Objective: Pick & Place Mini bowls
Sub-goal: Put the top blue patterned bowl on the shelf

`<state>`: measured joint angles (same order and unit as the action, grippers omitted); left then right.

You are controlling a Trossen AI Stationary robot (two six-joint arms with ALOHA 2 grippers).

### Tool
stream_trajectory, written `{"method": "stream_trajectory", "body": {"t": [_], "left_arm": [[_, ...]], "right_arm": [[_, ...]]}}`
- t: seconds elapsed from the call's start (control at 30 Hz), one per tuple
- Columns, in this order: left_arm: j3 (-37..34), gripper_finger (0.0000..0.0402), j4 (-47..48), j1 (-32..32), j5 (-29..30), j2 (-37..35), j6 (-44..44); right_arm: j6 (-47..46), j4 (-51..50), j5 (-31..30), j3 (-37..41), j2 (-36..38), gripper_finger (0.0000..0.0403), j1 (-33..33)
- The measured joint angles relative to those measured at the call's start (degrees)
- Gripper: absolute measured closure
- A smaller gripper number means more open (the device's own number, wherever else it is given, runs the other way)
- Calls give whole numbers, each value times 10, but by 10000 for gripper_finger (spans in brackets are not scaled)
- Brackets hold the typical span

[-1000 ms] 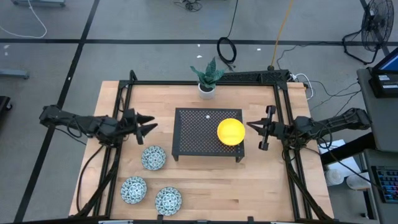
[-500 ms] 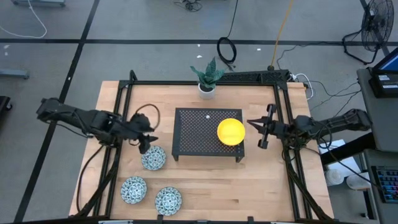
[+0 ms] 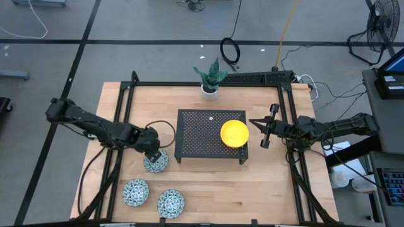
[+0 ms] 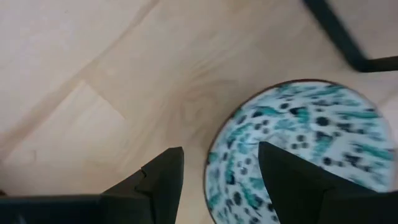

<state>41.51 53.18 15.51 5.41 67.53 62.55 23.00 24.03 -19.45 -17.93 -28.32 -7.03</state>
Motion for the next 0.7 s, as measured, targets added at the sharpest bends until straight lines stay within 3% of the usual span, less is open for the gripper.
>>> {"method": "stream_trajectory", "body": {"t": [0.43,0.7], "left_arm": [[-1,190,-8,0,16,75,-127],[-2,206,-36,0,16,83,-167]], "right_arm": [[-13,-1,1,0,0,402,0],[-13,-3,1,0,0,401,0]]}}
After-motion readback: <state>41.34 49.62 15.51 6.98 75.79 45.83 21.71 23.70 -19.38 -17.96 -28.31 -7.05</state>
